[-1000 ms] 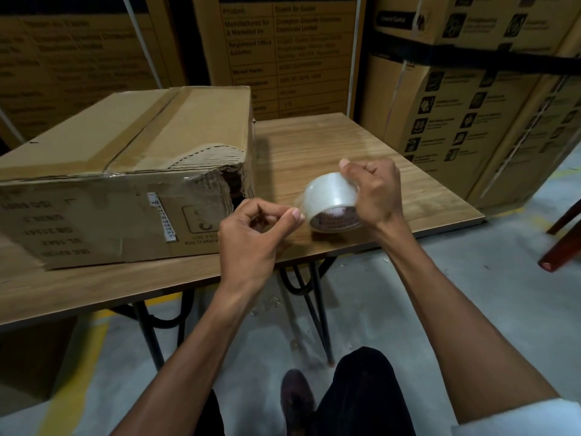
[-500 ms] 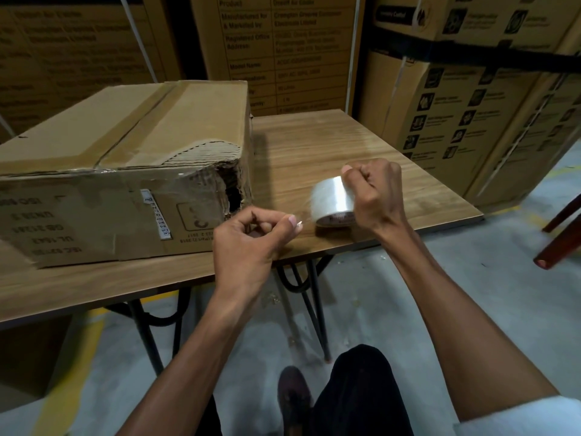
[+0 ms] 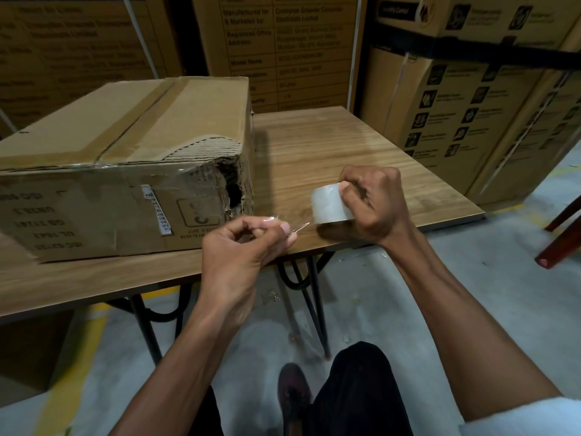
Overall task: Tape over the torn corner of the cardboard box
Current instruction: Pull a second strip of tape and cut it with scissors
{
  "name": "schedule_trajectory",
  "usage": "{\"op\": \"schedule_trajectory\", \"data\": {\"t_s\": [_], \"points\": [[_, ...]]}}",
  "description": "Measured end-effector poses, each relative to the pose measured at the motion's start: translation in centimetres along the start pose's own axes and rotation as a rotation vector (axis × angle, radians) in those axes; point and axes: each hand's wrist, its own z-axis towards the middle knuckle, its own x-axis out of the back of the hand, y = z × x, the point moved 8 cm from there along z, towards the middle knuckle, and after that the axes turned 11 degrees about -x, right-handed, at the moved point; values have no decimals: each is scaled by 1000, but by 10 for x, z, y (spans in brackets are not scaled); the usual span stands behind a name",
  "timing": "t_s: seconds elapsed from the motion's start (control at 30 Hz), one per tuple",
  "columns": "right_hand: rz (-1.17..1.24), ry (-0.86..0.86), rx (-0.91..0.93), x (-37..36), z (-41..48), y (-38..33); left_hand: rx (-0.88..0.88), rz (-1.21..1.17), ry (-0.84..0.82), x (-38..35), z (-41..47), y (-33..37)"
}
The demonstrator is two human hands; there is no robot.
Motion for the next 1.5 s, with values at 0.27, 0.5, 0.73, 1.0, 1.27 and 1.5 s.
{"op": "schedule_trajectory", "data": {"t_s": [0.27,0.5,0.73,1.0,1.27,1.5], "points": [[-142,-109,181,-4,-10,2,42,37,9,15,-3,7],[-72,-165,123,-1,-12,10,24,156,11,27,-2,14],[-8,-208,152,-1,-27,16,-138,532,-42,43,0,30],[-170,-90,288,-10,-36,10,-206,675,7,64,-4,46],[-149,-235,274,-6,-41,22,-185,665,-6,72,-9,44],[-154,-96,225,8,-37,35,-258,701,-24,61,-8,44]]}}
